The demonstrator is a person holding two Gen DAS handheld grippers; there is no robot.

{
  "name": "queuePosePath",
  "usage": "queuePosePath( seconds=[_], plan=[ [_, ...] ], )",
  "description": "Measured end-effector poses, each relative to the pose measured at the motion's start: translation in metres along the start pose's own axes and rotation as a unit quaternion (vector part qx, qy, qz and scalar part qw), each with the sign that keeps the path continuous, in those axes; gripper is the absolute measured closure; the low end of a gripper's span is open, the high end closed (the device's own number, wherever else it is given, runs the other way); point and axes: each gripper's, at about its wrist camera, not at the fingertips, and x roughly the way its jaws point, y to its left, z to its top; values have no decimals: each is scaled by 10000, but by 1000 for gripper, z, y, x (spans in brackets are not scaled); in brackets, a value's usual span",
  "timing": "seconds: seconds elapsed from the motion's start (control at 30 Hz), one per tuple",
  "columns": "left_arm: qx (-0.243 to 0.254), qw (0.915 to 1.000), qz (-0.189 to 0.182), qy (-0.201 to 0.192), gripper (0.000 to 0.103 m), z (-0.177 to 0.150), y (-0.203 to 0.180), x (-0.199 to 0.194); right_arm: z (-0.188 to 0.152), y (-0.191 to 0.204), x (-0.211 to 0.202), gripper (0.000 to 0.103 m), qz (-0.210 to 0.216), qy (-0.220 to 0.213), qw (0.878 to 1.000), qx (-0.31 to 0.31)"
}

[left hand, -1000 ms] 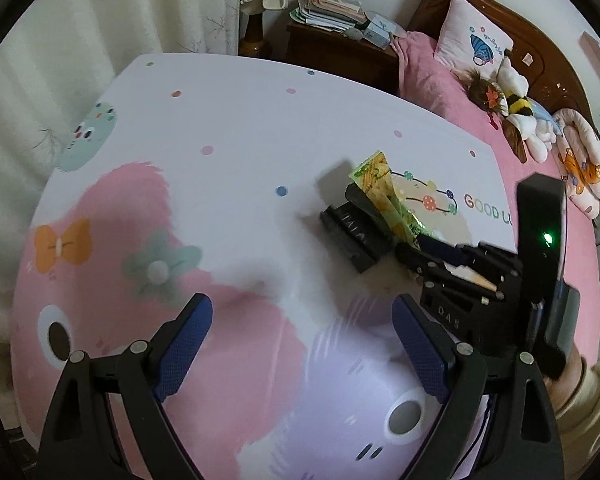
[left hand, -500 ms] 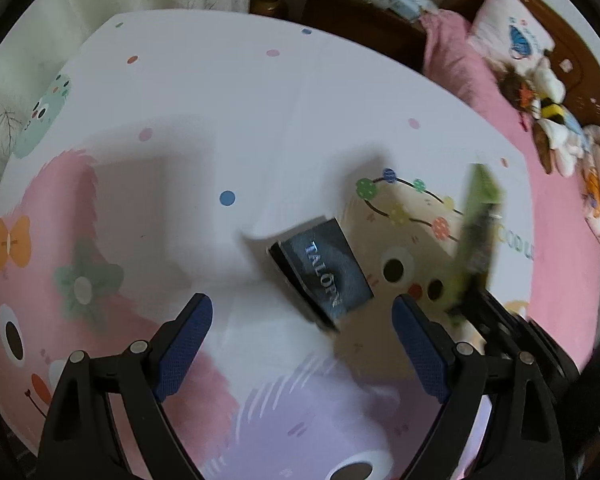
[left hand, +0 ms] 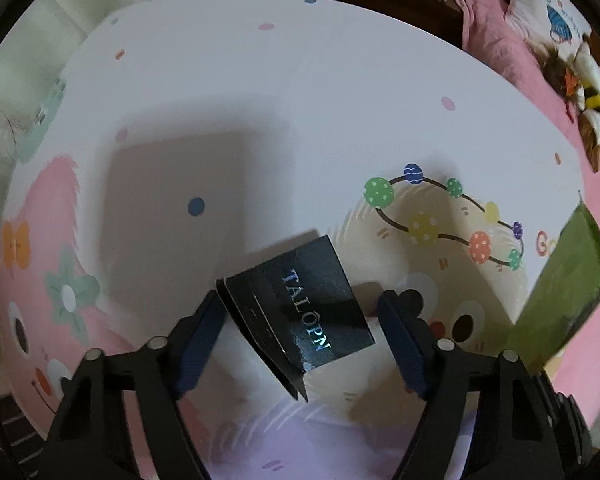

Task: Collect trash
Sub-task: 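Grasp the black TALON card with the left tool while the right grasps the green snack bag, then carry the black card and green snack bag down over the blue bin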

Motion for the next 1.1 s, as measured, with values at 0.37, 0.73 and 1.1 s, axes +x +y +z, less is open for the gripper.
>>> queuePosePath(
  seconds=[0.37, 0.73, 1.1],
  plan=[
    [440, 9988, -218, -84, 58, -15, 1, -10, -13, 8, -9, 97, 46, 20, 10000, 39],
    [742, 9959, -456, -226, 58, -71, 52, -49, -66, 52, -36, 97, 194, 109, 9997, 114],
    [1467, 9835, -636, -846, 58, -180, 183, -127, -163, 140, -87, 97, 306, 132, 9988, 346]
  ],
)
